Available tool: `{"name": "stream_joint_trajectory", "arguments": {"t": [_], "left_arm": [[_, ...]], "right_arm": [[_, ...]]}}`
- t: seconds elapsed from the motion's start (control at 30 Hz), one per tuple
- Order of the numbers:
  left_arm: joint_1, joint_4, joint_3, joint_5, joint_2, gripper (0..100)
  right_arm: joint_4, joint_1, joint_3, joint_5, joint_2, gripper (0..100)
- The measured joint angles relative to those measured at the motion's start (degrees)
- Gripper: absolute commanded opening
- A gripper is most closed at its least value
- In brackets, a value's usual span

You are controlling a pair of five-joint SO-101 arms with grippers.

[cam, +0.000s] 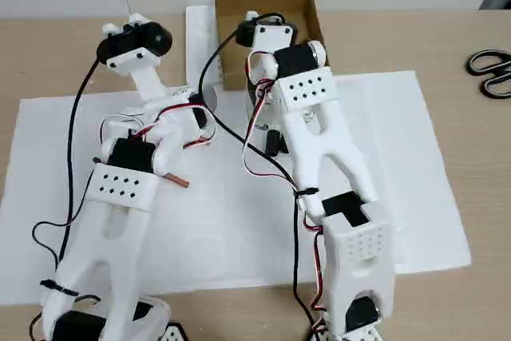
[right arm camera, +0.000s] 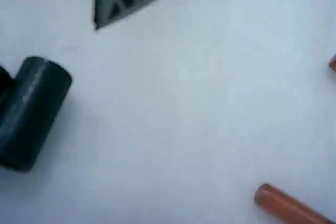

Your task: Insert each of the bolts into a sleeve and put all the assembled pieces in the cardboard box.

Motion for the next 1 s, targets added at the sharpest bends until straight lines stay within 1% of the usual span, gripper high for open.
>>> {"name": "stream_joint_trajectory", "arguments": {"t": [0.23,0.67,0.83,1.0], "left_arm": [[0.00,0.00,0.00,0.00,0.00,15],[0.00,0.00,0.00,0.00,0.00,15],[0.00,0.00,0.00,0.00,0.00,15],[0.00,0.00,0.00,0.00,0.00,15]], "right_arm": [[-0.88,0.09,0.09,-0.97,4.66,22.5],[-8.97,-0.09,0.09,-1.41,8.35,22.3],[-9.49,-1.67,0.09,-1.41,9.32,22.3],[-10.11,-1.76,0.09,-1.41,11.60,22.3]]}}
